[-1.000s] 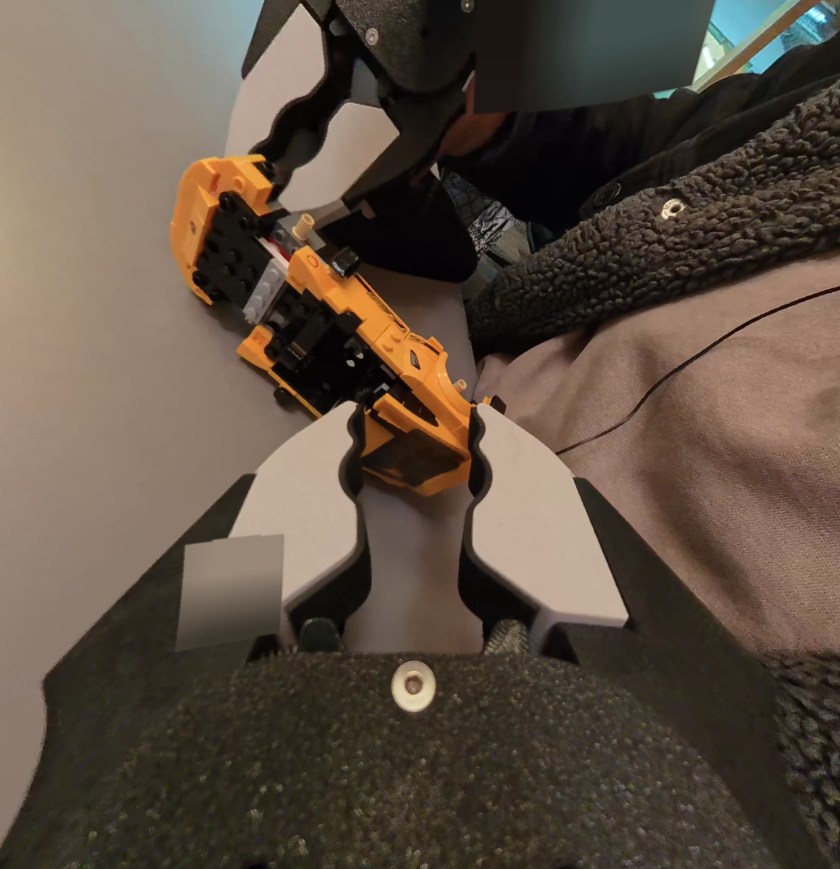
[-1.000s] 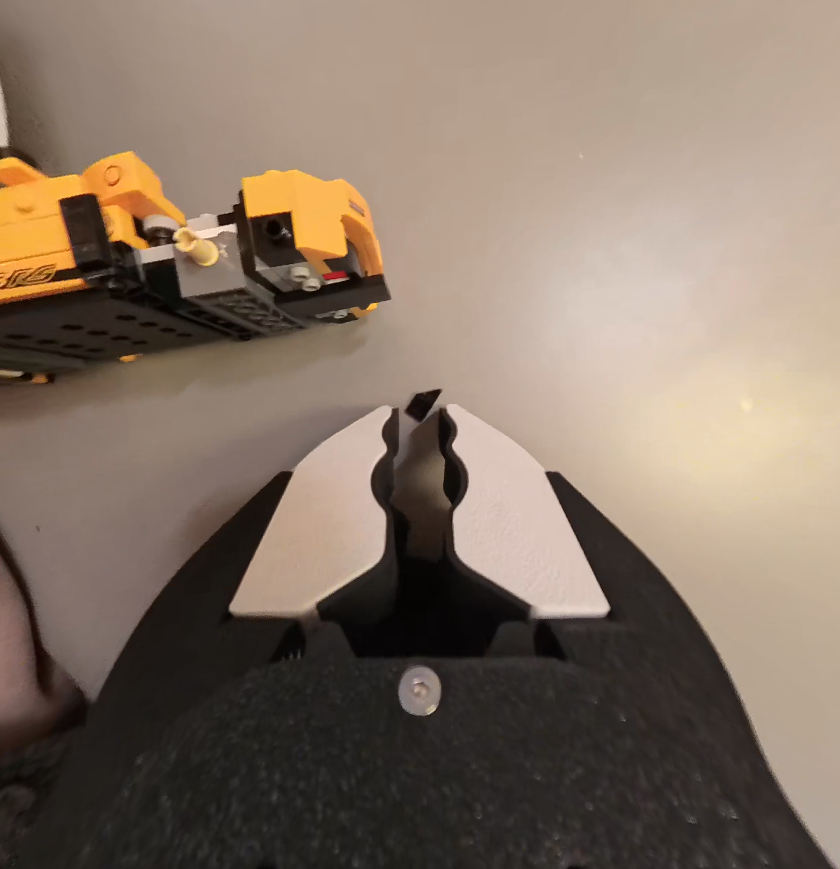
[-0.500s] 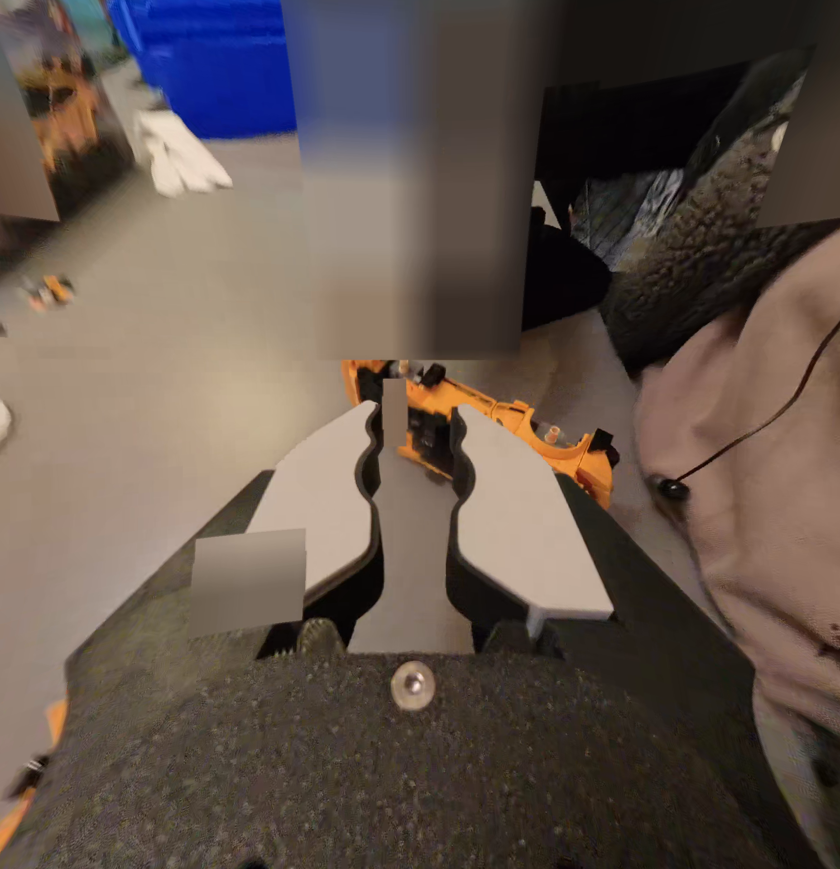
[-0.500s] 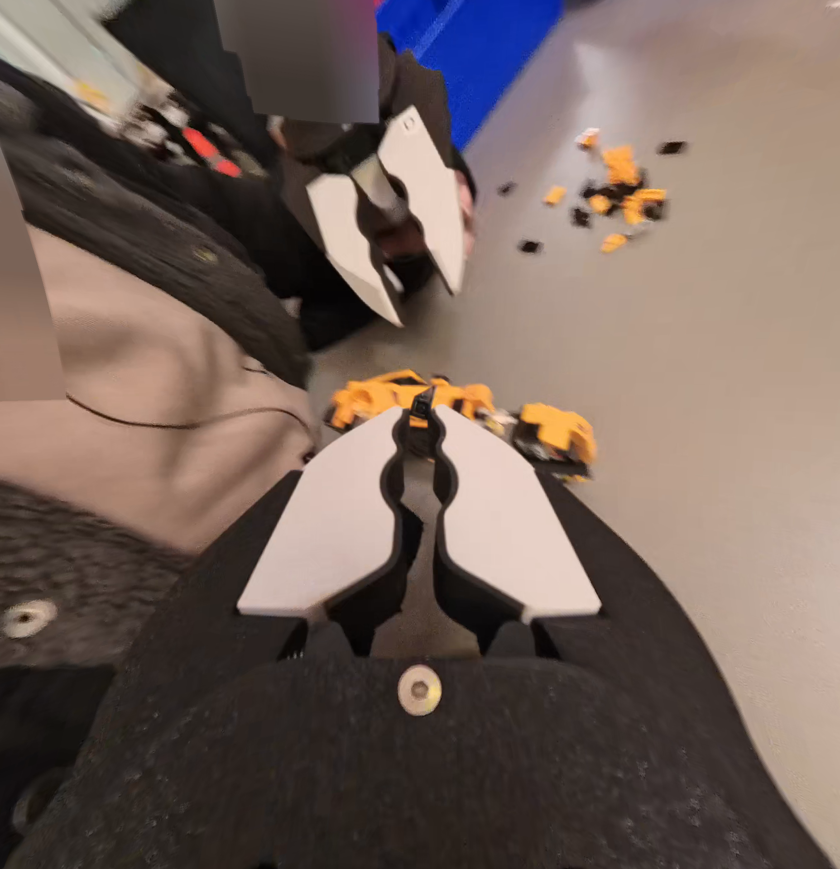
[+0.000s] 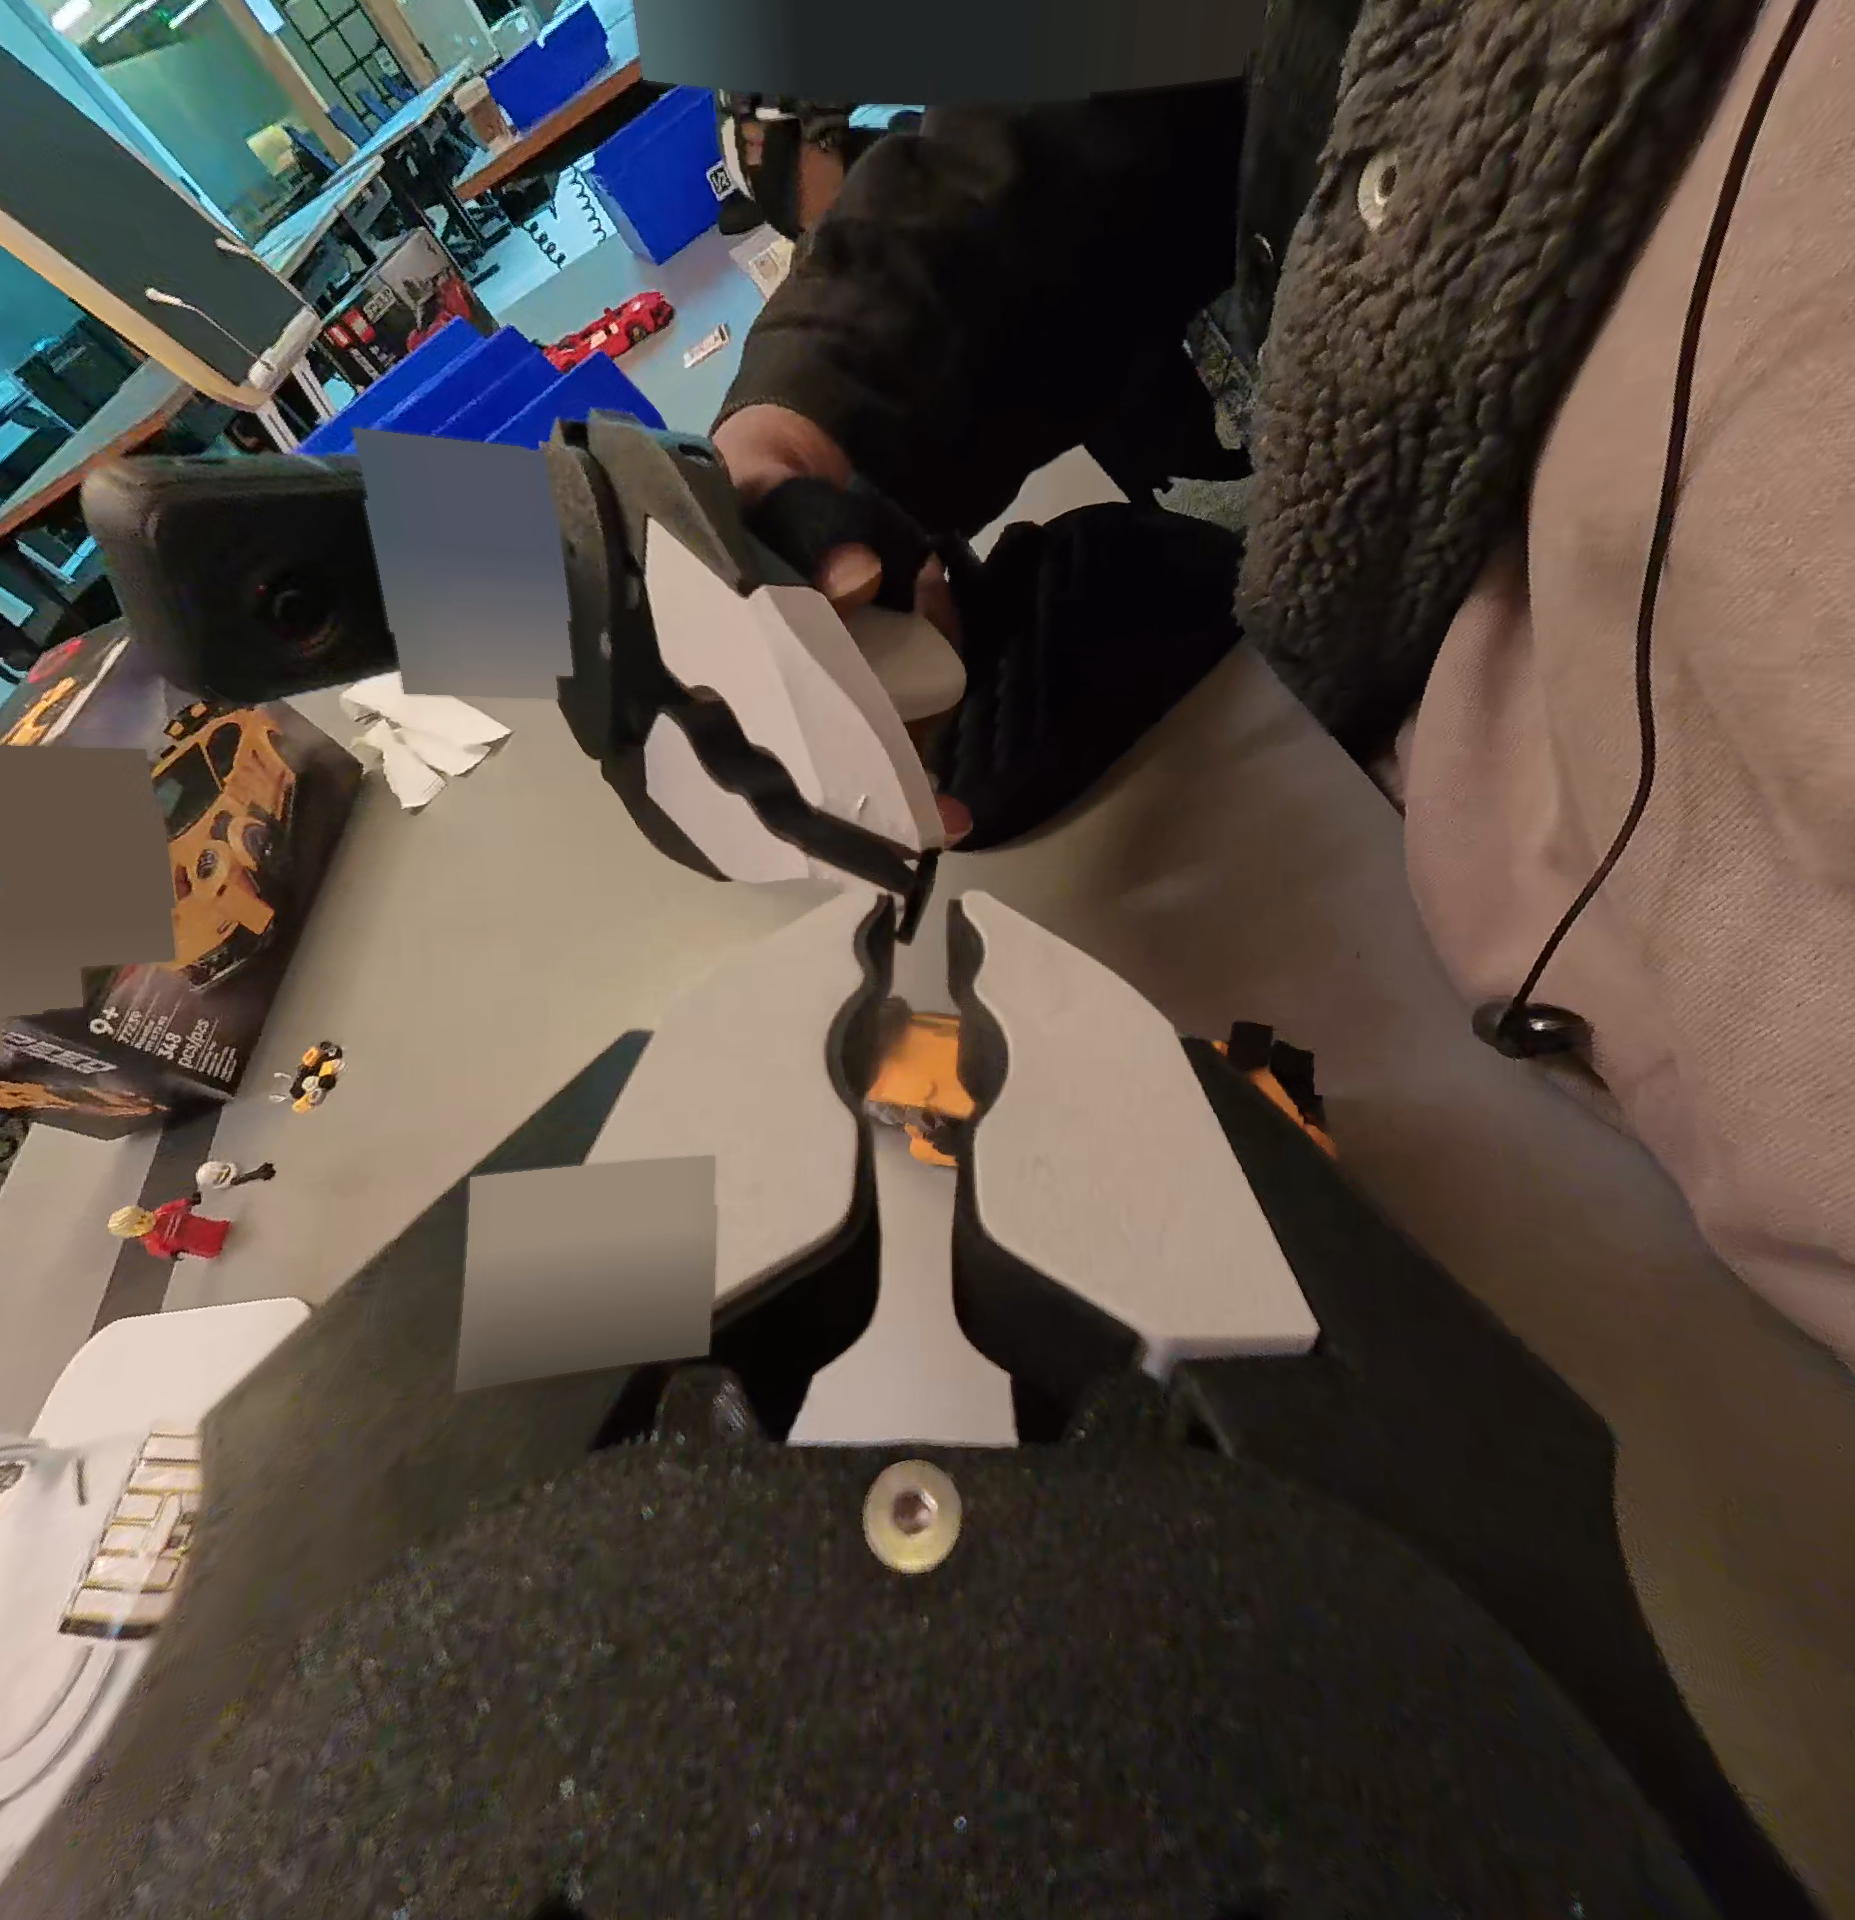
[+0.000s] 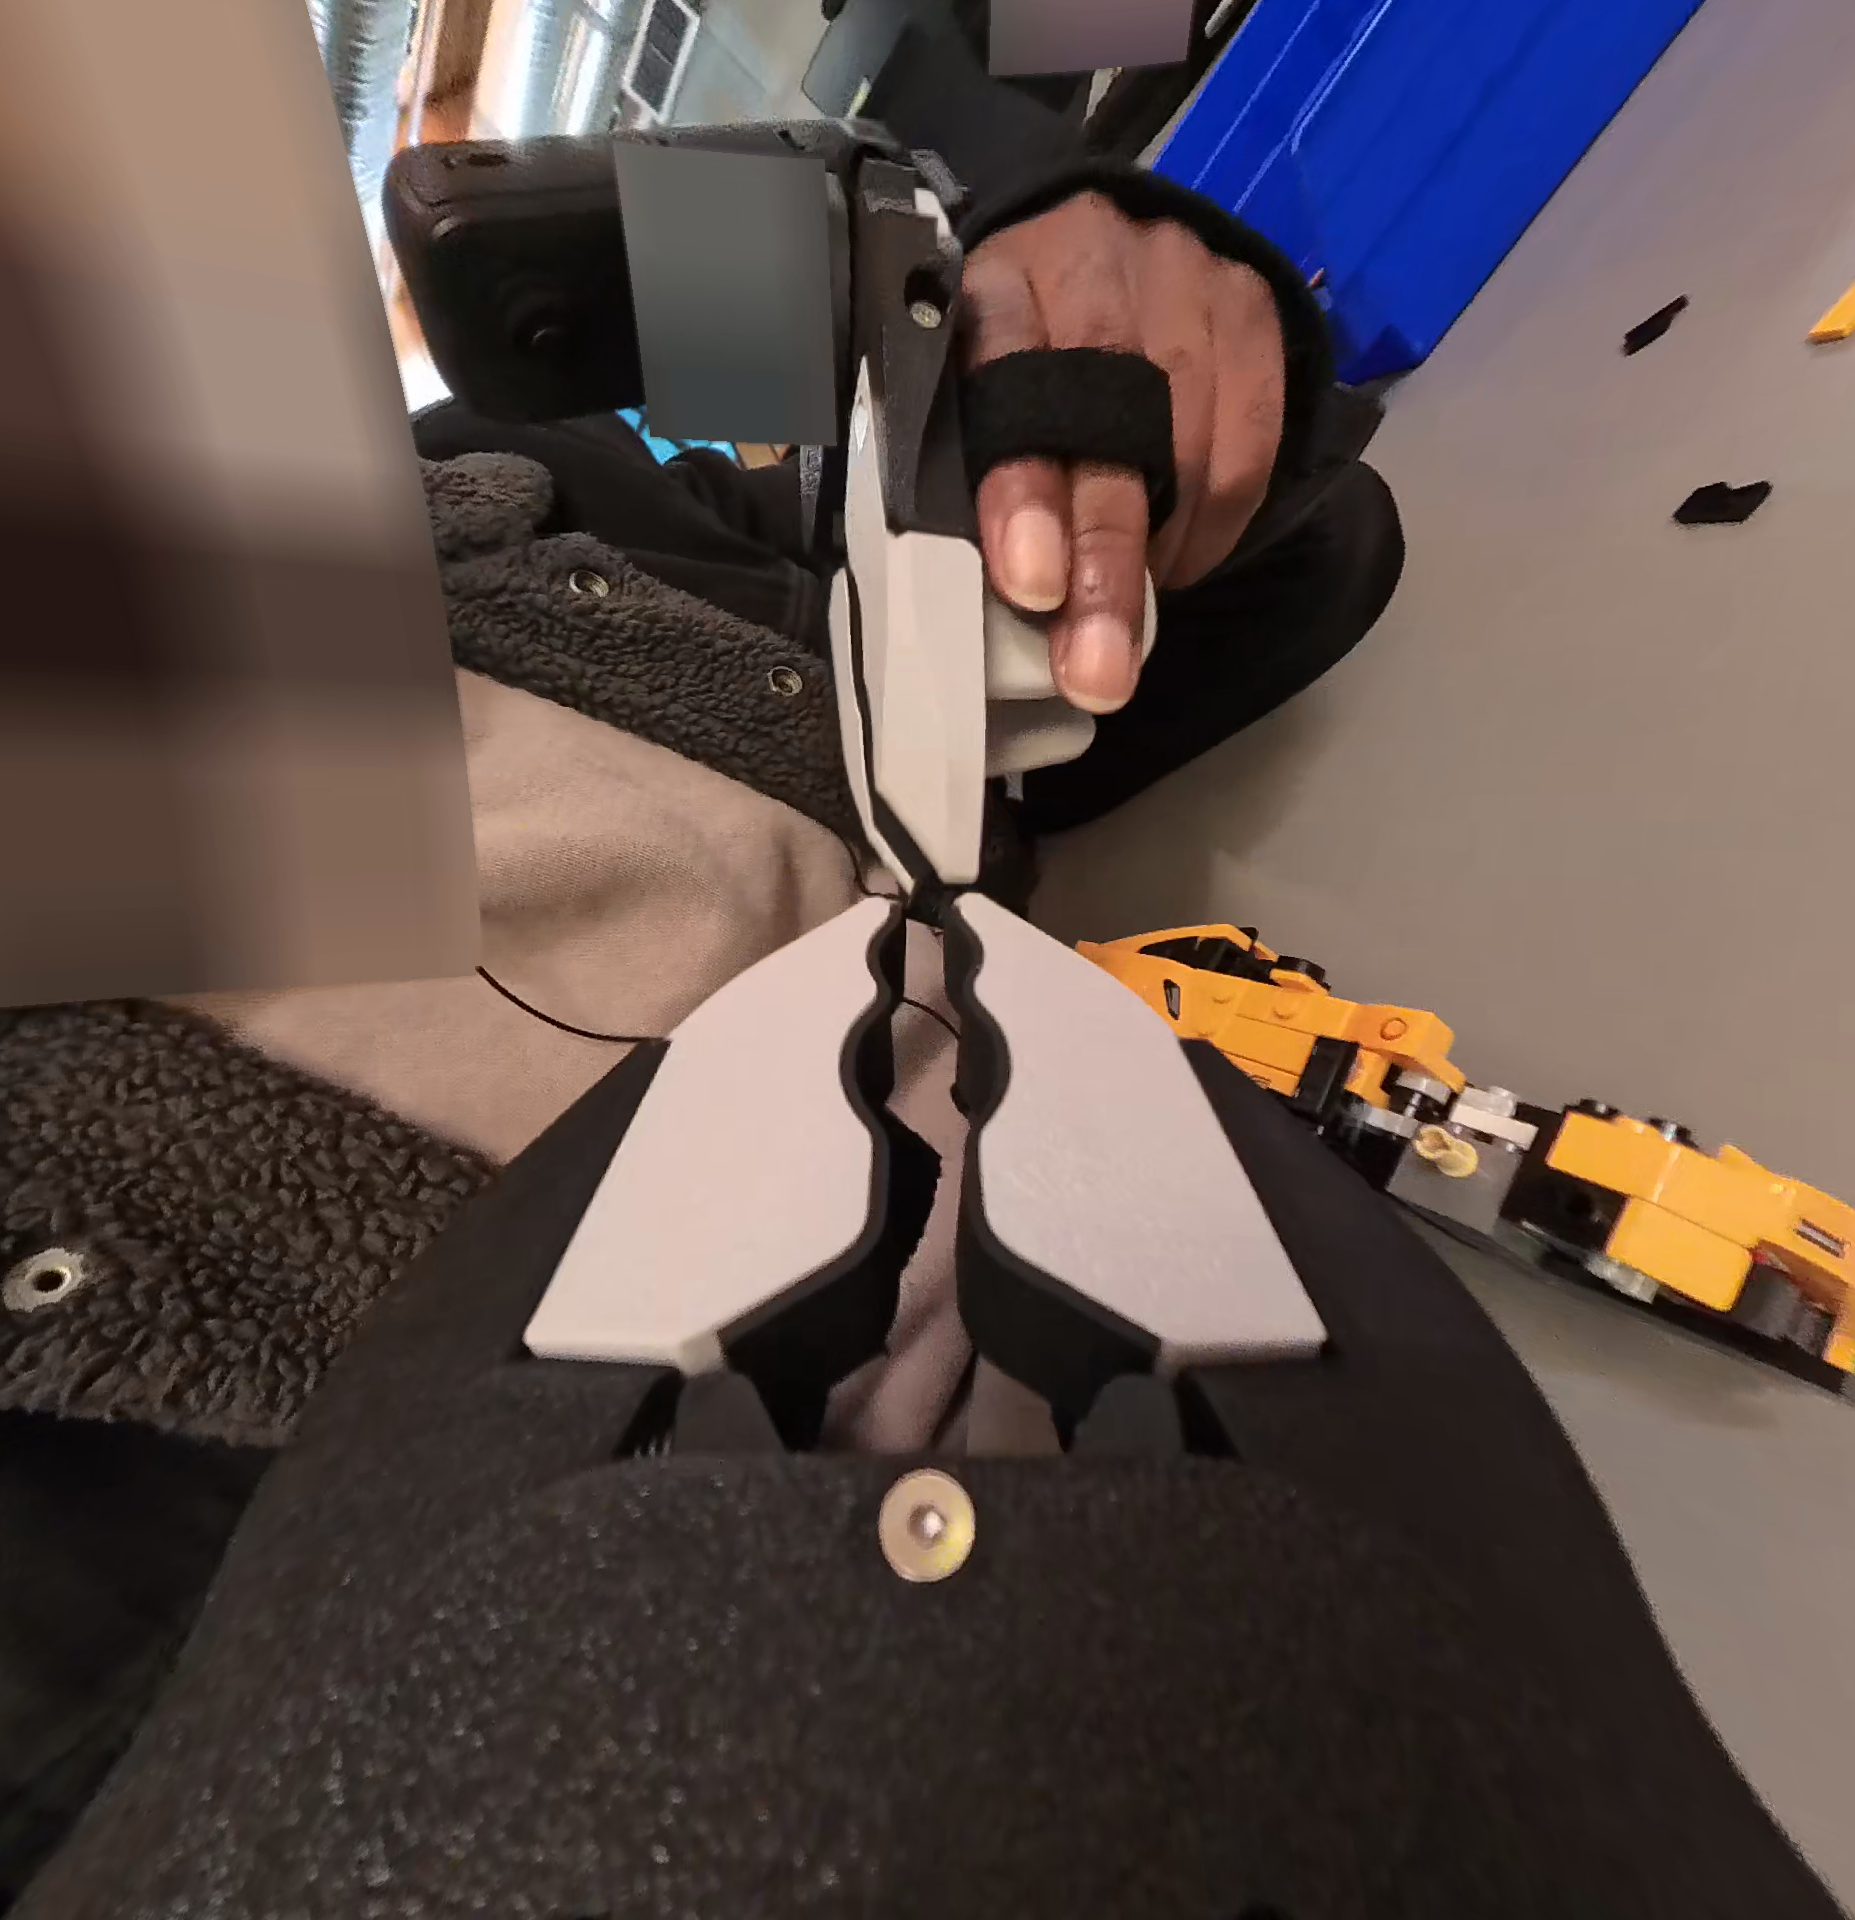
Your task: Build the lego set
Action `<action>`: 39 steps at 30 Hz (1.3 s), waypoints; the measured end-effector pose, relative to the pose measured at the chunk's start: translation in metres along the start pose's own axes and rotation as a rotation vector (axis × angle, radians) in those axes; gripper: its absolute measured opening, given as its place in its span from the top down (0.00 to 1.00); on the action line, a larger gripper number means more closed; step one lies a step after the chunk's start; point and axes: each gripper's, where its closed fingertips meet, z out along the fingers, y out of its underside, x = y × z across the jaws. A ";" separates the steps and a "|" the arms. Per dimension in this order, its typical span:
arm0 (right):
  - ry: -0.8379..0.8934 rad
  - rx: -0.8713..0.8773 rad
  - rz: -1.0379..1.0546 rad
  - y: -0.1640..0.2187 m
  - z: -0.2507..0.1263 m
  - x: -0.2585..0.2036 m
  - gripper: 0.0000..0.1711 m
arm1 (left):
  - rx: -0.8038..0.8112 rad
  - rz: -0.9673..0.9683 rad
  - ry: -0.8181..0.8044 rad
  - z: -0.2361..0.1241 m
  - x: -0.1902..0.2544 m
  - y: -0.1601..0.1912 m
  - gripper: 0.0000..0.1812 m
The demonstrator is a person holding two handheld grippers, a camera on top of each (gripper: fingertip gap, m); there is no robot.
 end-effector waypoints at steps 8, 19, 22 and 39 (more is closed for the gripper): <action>0.123 0.121 -0.153 -0.015 -0.013 0.009 0.98 | -0.004 -0.469 0.050 0.002 -0.011 0.013 0.98; 0.805 -0.176 -1.054 -0.012 -0.019 0.024 0.89 | 0.164 -1.304 0.481 0.012 -0.020 0.011 0.99; 0.839 -0.226 -1.056 -0.010 -0.022 0.030 0.93 | 0.135 -1.329 0.494 0.017 -0.021 0.014 0.99; 0.943 -0.163 -0.517 -0.002 -0.068 0.070 0.96 | 0.025 -1.043 0.204 0.017 -0.053 0.067 0.90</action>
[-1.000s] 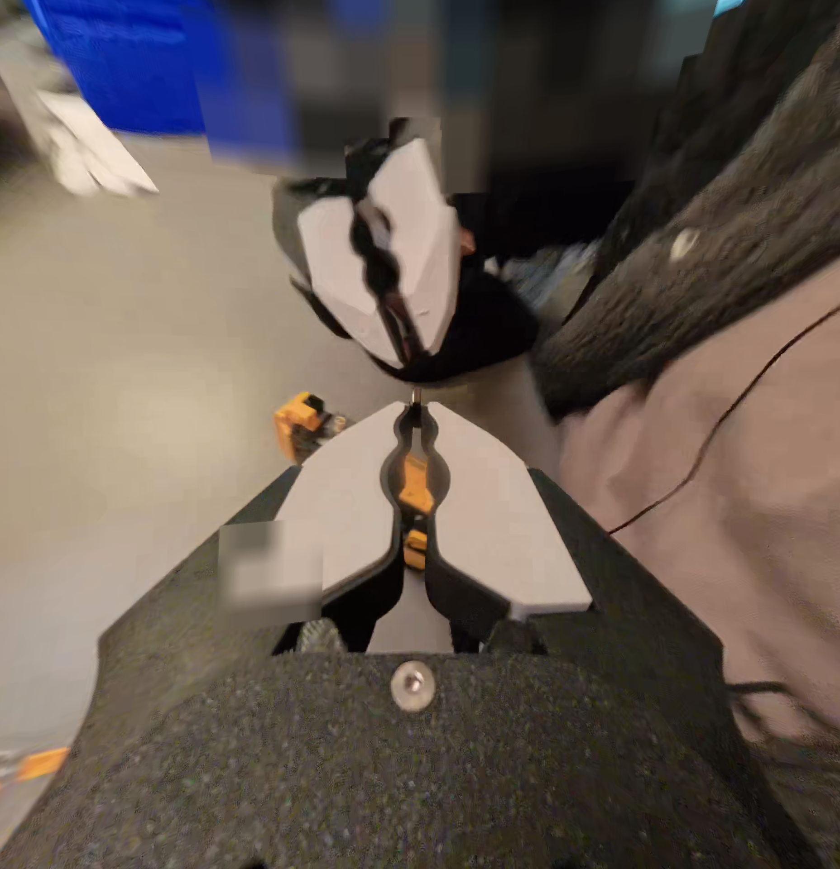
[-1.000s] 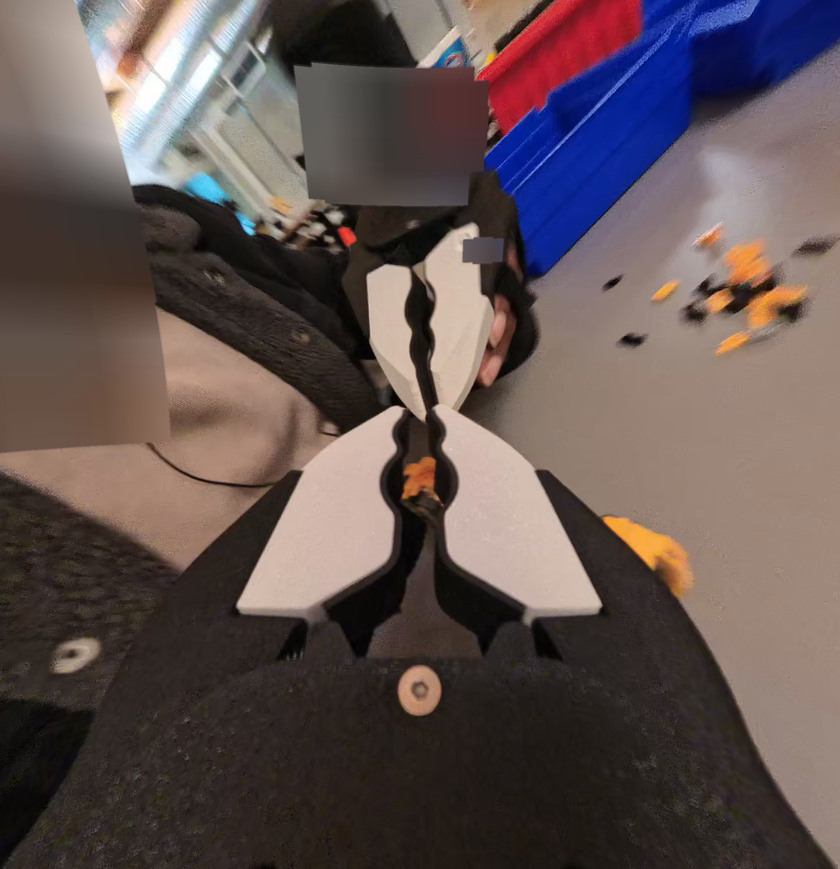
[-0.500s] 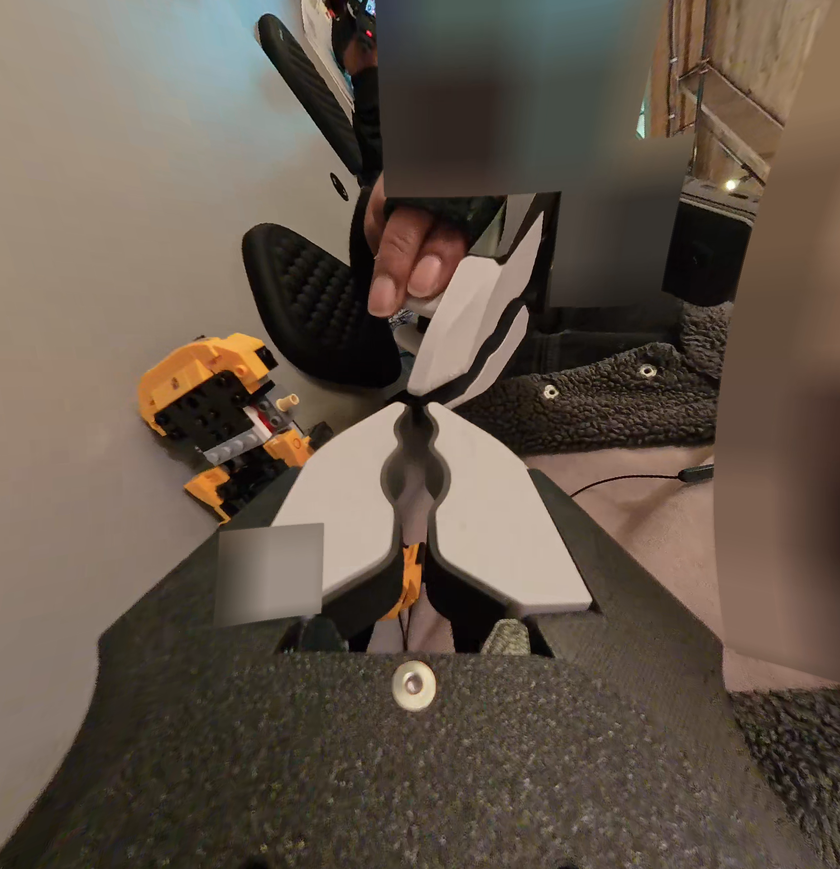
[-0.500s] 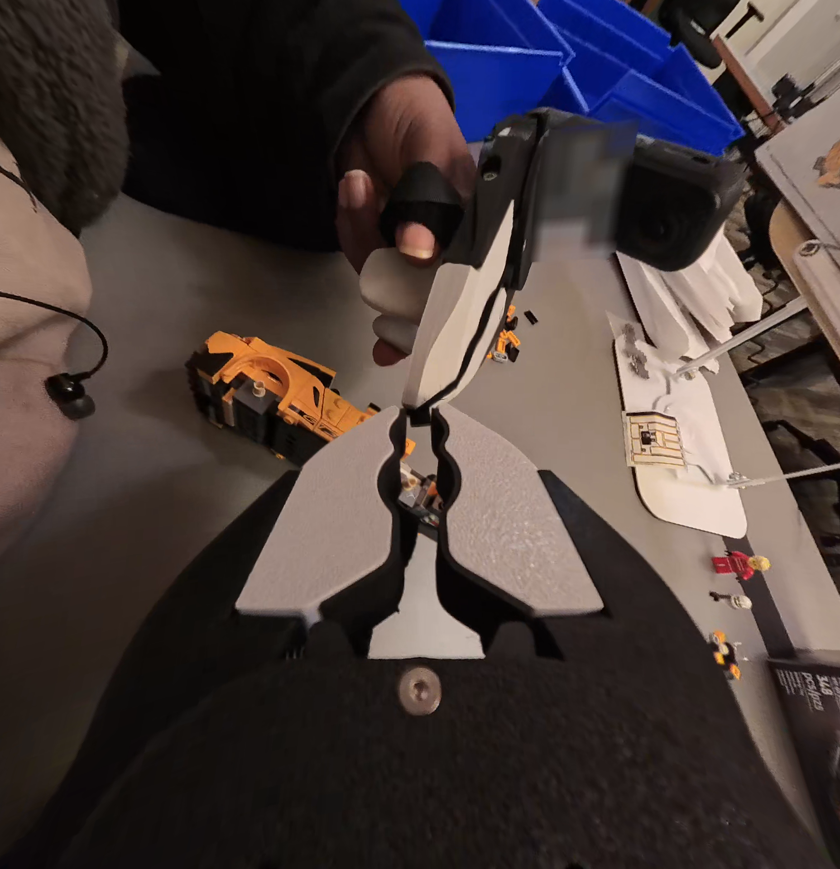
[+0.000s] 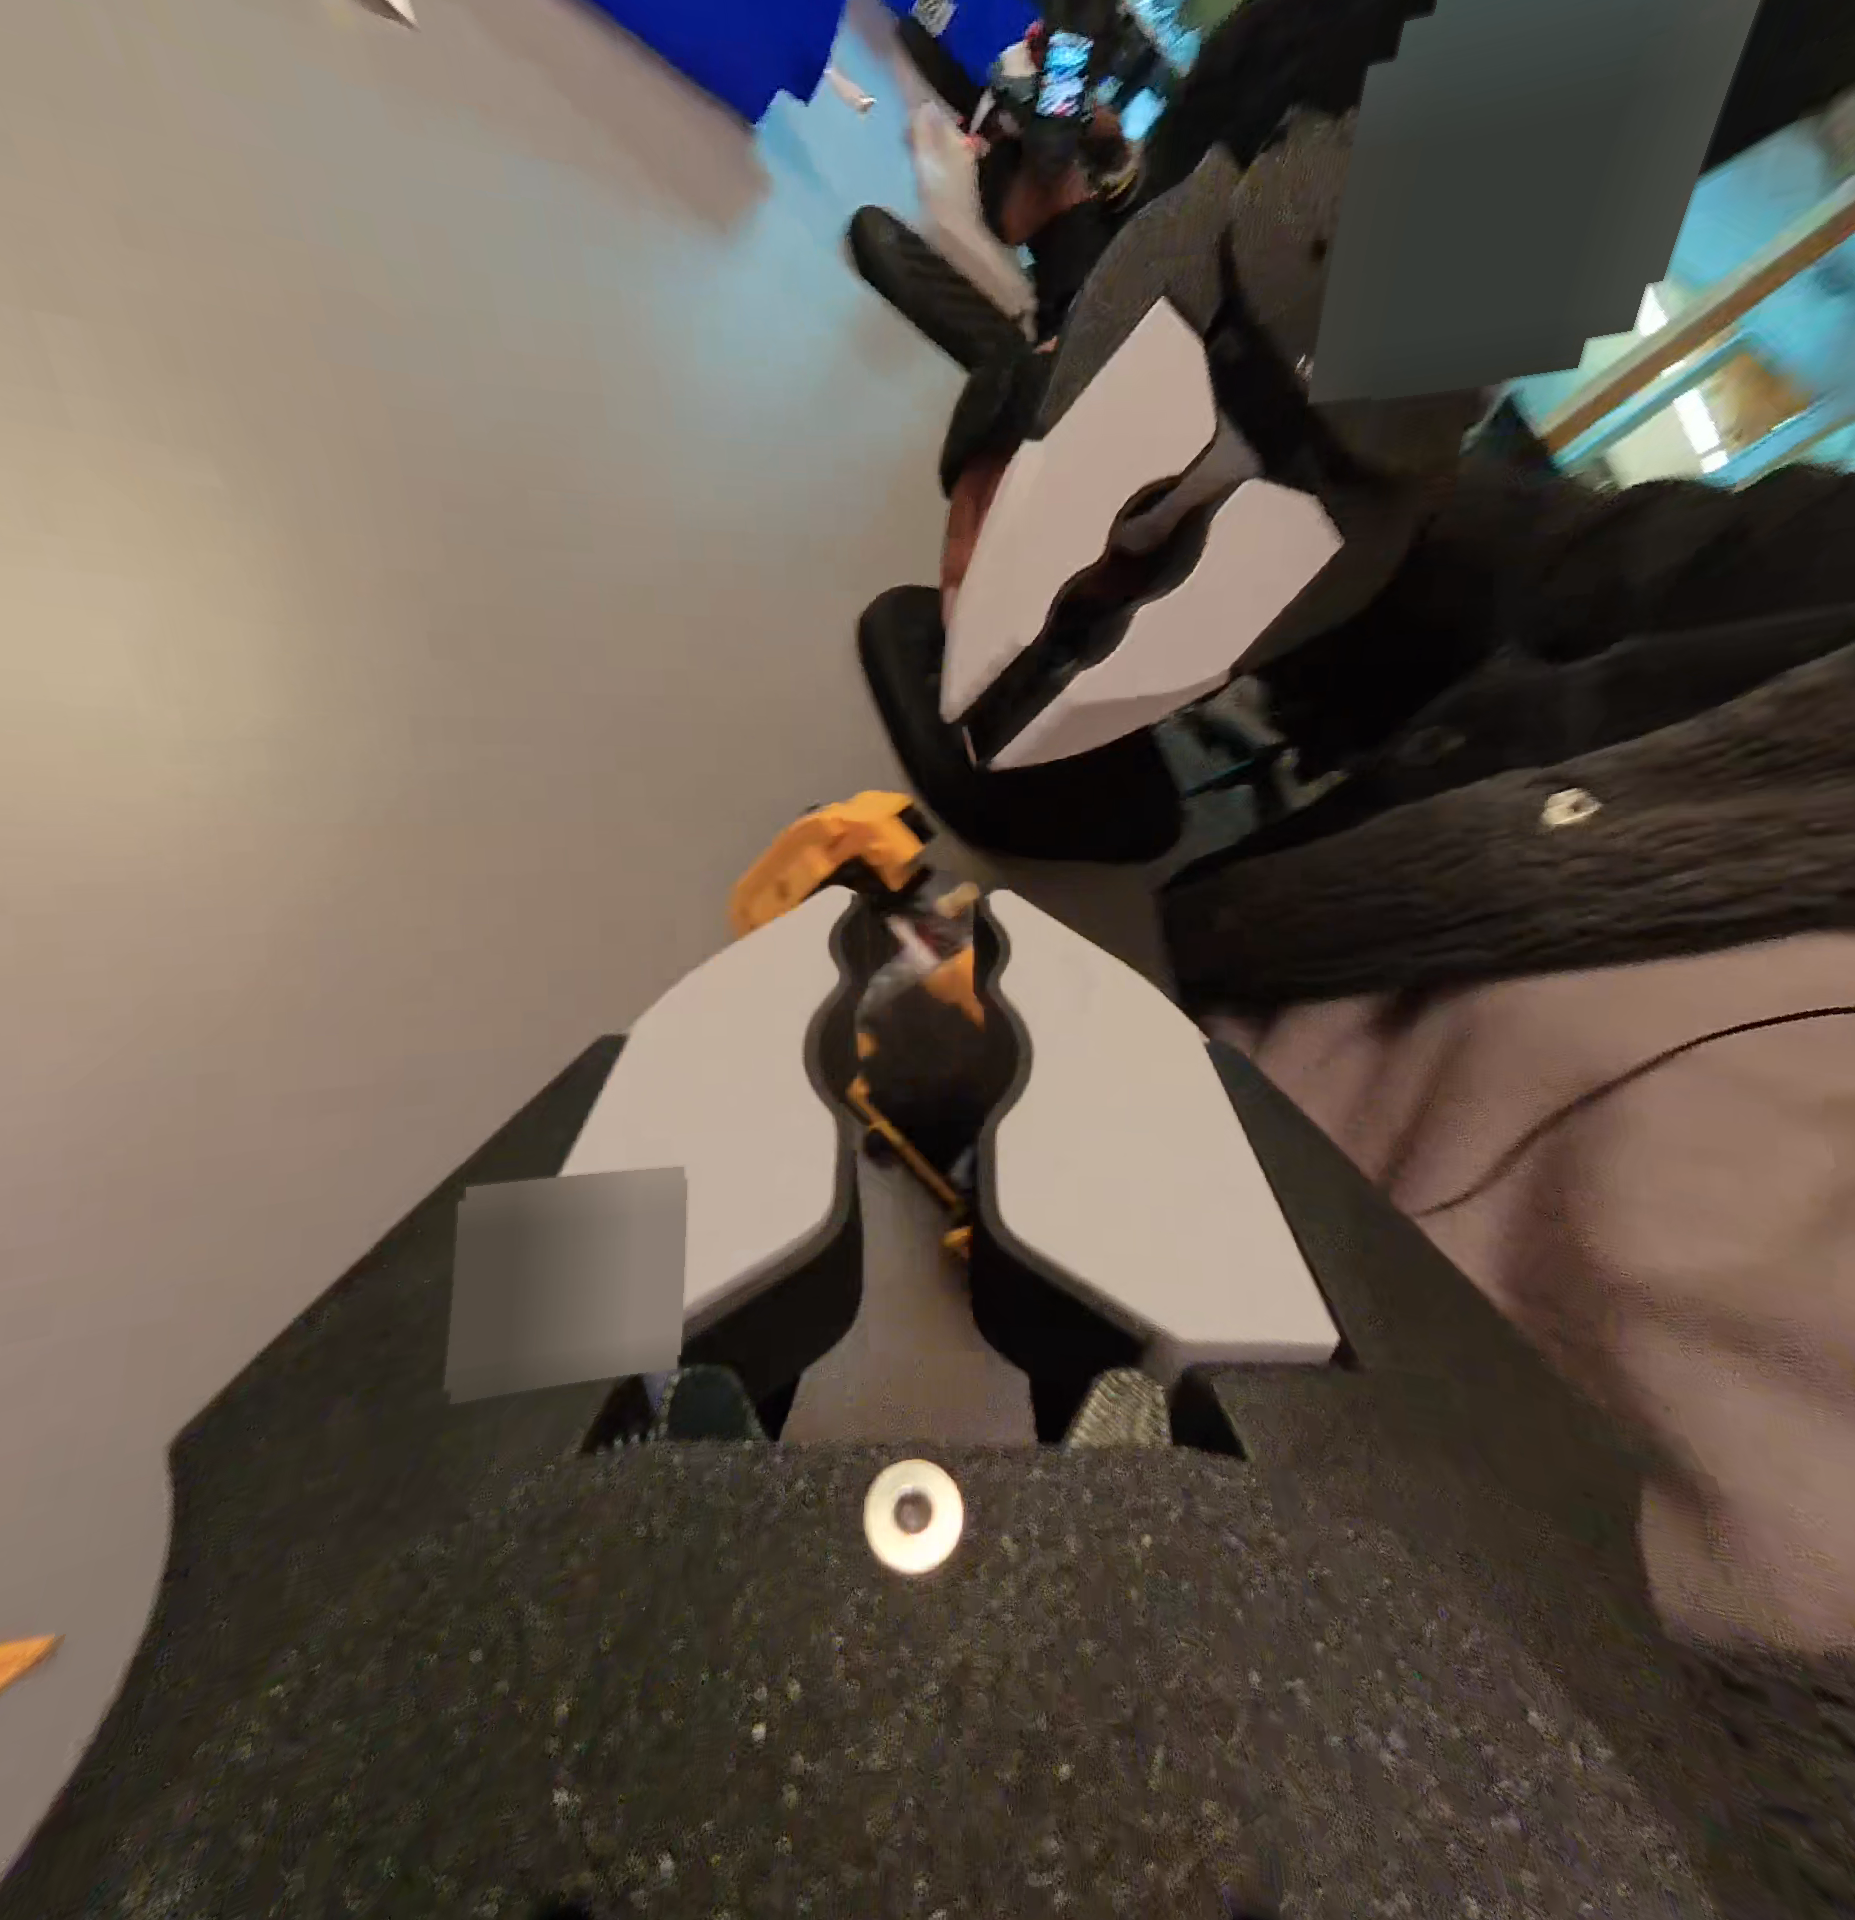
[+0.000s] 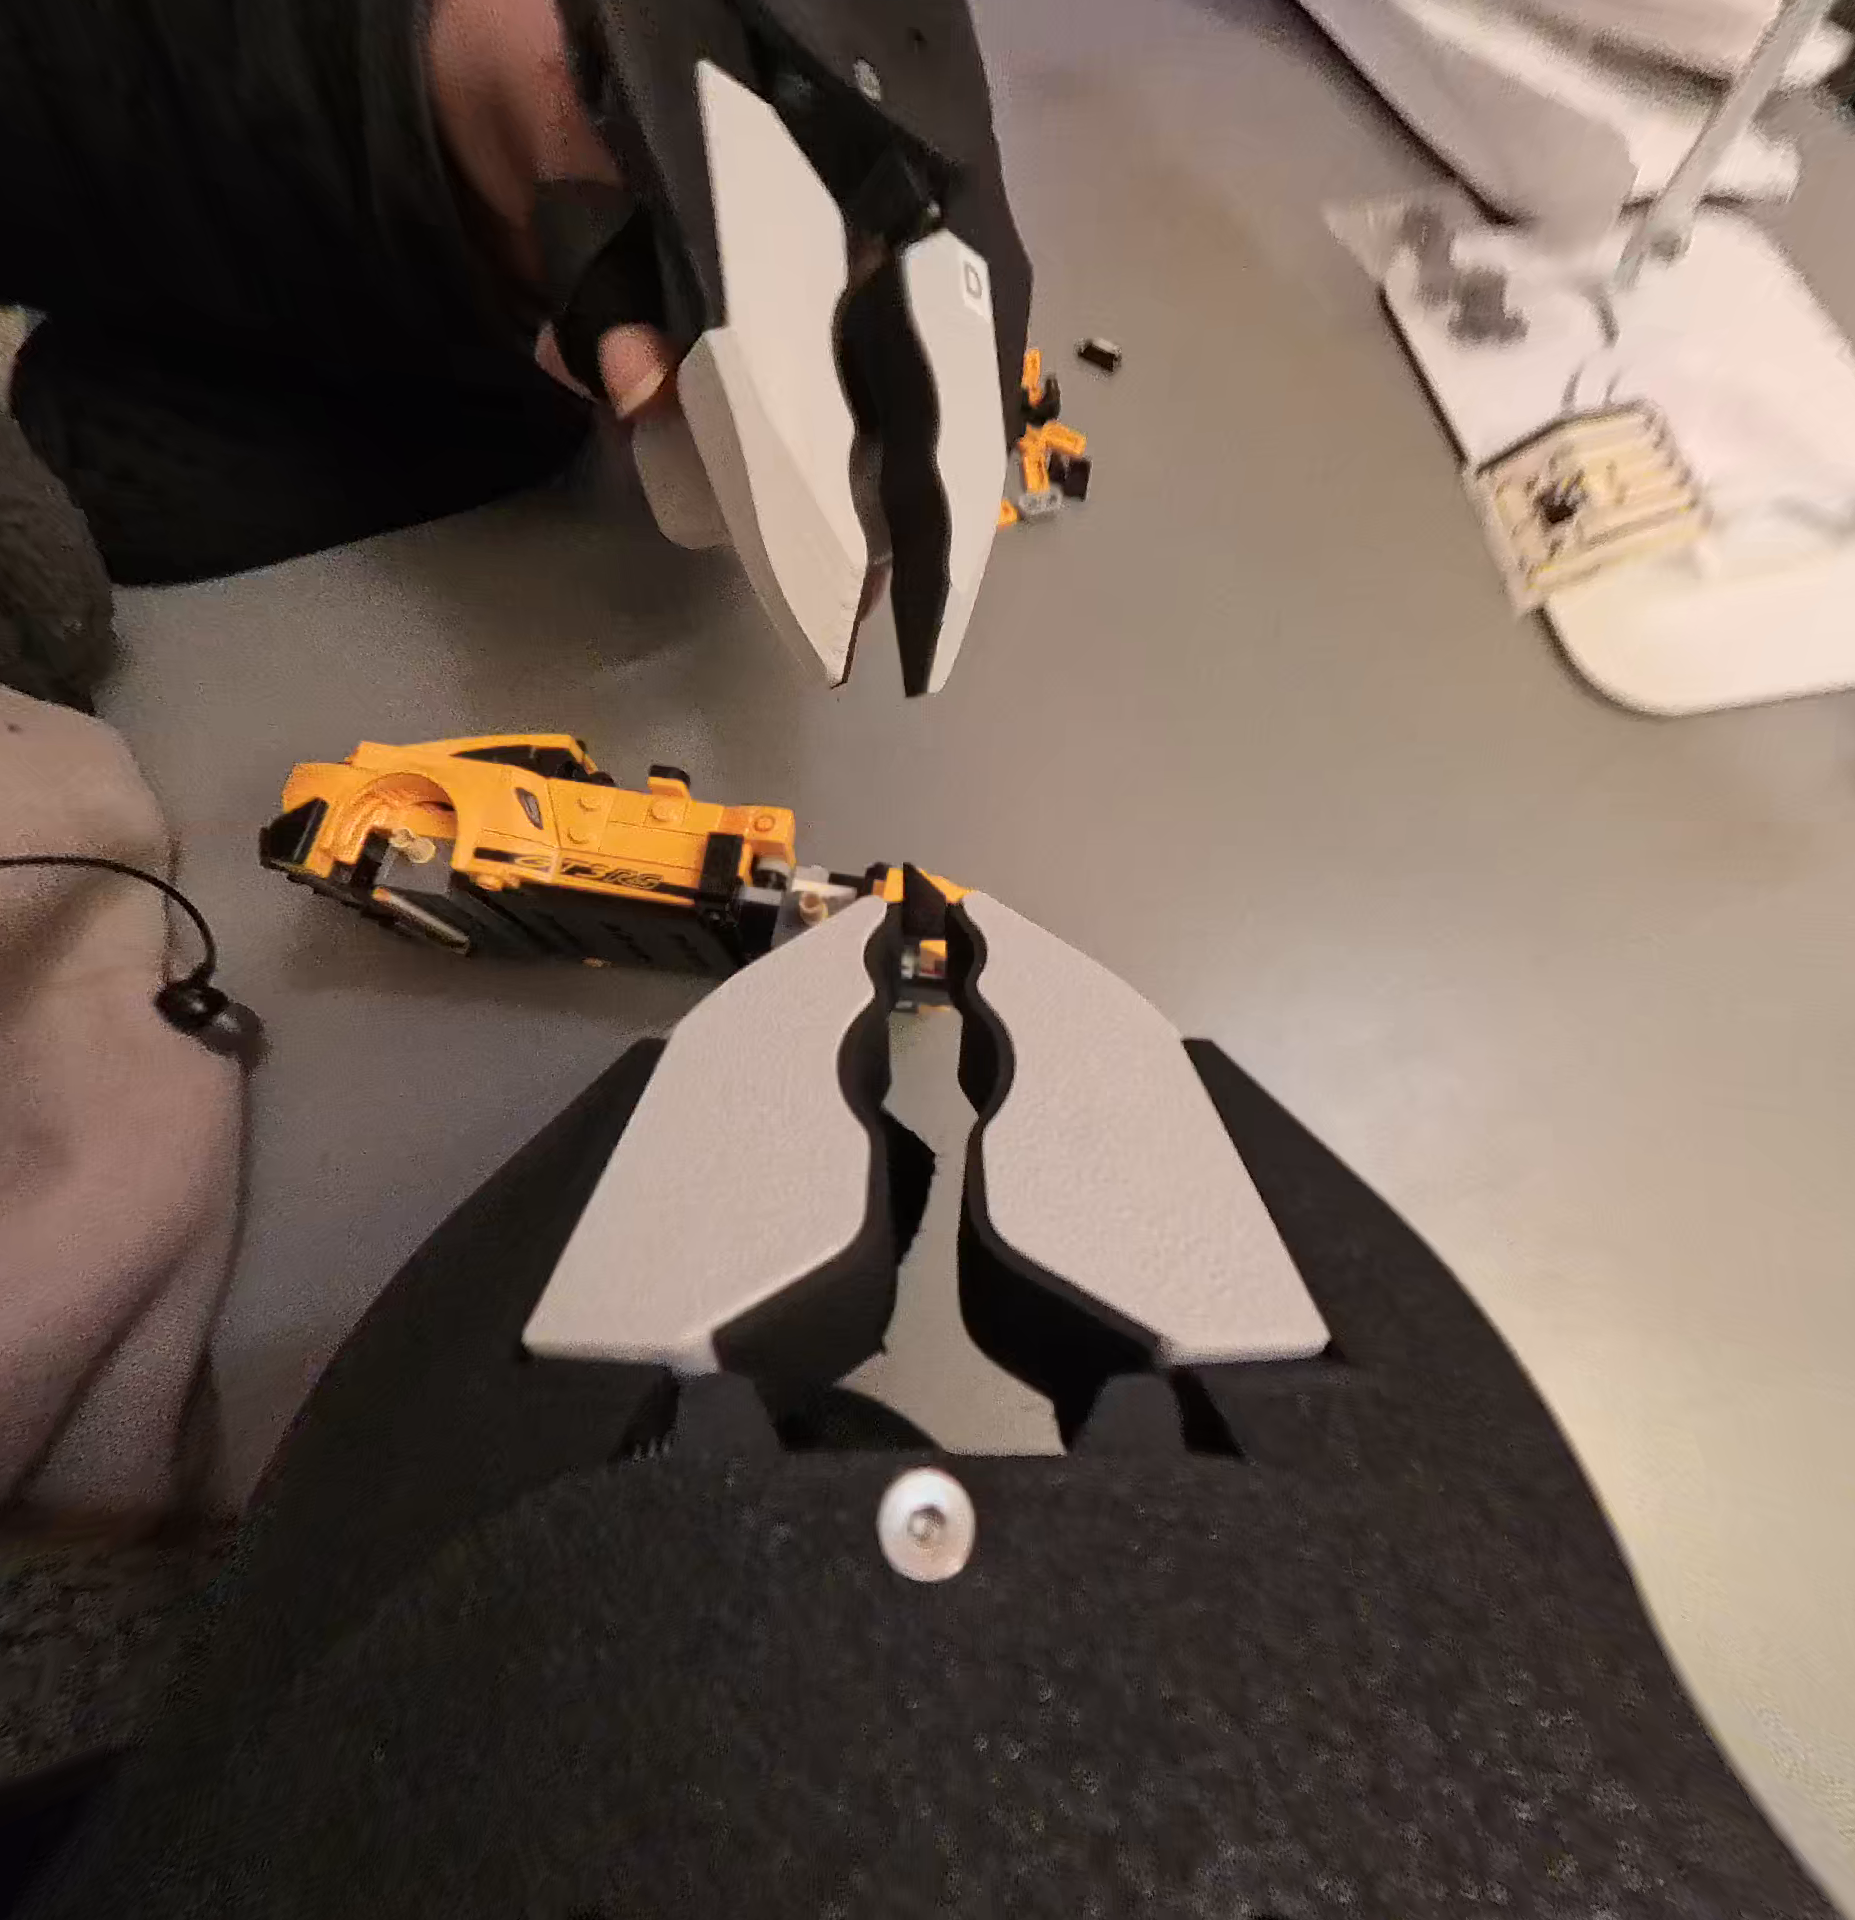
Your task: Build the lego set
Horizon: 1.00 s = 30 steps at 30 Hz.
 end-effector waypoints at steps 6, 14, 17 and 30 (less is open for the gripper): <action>-0.013 -0.062 0.120 0.011 0.013 -0.002 0.96 | -0.009 0.122 -0.071 0.013 -0.014 0.009 0.90; -0.023 -0.096 0.163 0.012 0.018 -0.003 0.96 | 0.017 0.304 -0.125 0.022 -0.010 0.003 0.92; -0.015 -0.099 0.165 0.012 0.018 -0.004 0.96 | 0.001 0.352 -0.142 0.029 -0.009 0.003 0.93; 0.013 -0.108 0.148 0.012 0.018 -0.003 0.95 | -0.021 0.443 -0.165 0.039 -0.006 0.004 0.94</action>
